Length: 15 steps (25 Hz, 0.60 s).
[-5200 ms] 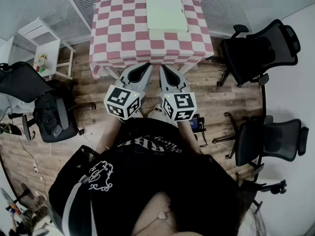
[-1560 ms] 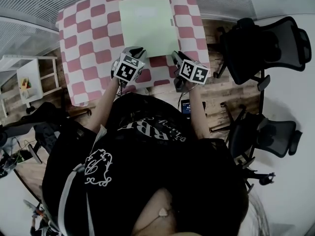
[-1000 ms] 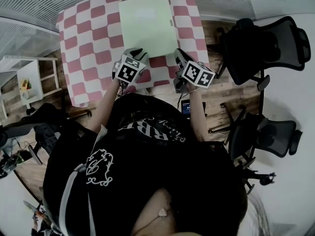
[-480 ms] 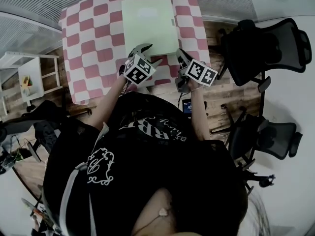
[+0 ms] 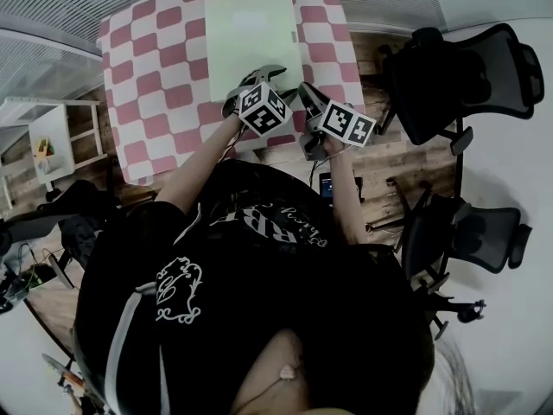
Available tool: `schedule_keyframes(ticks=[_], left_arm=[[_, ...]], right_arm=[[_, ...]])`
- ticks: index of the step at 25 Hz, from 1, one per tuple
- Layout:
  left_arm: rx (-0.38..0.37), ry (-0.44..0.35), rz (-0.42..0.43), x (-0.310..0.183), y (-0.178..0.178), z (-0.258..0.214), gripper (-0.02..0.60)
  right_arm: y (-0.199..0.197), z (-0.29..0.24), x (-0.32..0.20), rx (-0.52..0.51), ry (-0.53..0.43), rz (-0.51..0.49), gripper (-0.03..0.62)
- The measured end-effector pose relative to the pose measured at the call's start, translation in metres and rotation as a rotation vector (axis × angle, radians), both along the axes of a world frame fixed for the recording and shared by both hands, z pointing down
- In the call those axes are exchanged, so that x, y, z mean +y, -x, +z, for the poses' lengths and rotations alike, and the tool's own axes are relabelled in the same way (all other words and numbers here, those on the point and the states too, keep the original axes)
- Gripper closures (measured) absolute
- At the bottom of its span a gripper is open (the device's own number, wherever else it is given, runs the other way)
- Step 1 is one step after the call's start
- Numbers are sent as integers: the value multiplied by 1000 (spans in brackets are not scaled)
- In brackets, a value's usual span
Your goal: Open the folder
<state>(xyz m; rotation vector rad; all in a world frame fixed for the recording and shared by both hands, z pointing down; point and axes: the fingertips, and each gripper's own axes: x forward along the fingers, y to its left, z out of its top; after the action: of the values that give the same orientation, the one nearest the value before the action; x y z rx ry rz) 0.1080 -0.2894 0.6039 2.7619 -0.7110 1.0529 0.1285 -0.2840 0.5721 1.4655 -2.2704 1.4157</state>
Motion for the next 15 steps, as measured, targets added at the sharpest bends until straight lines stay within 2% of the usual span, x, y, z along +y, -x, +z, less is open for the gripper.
schedule_keyframes(ticks=[9,13,15], left_arm=[[17,30,0,2,-3,3,393],[9,38,2,3,-3,5,396],[17,43,-3,3,-3,4,397]], right_arm=[[-6,3,0,34,-23,22,566],[-12,4,0,29,-41,80,566],[-23,4,-3,43,-53,147,568]])
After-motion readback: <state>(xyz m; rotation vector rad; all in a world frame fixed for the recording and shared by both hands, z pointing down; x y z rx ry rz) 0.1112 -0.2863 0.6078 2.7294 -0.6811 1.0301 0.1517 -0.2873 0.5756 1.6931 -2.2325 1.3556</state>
